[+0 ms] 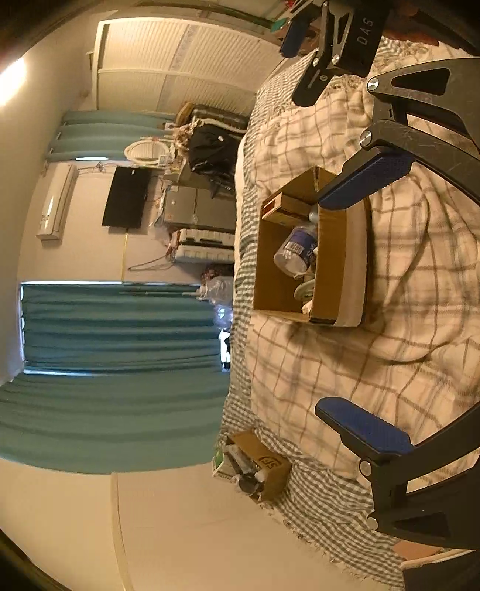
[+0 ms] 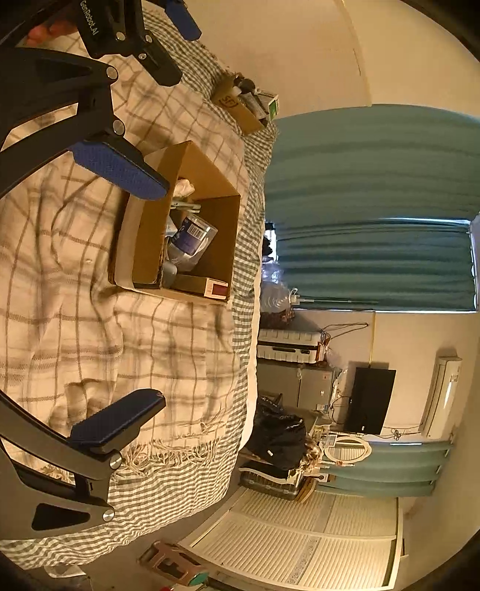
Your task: Organize objects
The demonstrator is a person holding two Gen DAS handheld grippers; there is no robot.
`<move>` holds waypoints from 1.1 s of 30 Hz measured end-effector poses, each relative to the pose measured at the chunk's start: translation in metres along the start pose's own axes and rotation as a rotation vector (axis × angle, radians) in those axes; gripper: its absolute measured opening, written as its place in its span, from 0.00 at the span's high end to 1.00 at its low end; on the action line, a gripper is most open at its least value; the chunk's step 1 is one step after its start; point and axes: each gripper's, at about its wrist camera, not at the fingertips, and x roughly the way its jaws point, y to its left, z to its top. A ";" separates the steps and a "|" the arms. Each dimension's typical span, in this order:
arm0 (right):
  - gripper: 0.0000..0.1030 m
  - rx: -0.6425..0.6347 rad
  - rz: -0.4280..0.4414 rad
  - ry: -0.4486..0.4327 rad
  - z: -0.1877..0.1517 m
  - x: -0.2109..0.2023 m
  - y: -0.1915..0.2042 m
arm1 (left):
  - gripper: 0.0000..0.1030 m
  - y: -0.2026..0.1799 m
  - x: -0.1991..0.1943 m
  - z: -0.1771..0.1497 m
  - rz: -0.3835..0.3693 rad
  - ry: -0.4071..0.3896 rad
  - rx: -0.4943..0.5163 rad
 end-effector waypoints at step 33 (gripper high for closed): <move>0.00 -0.001 0.010 0.000 0.003 -0.004 0.005 | 0.00 0.000 -0.001 -0.001 -0.017 0.037 -0.023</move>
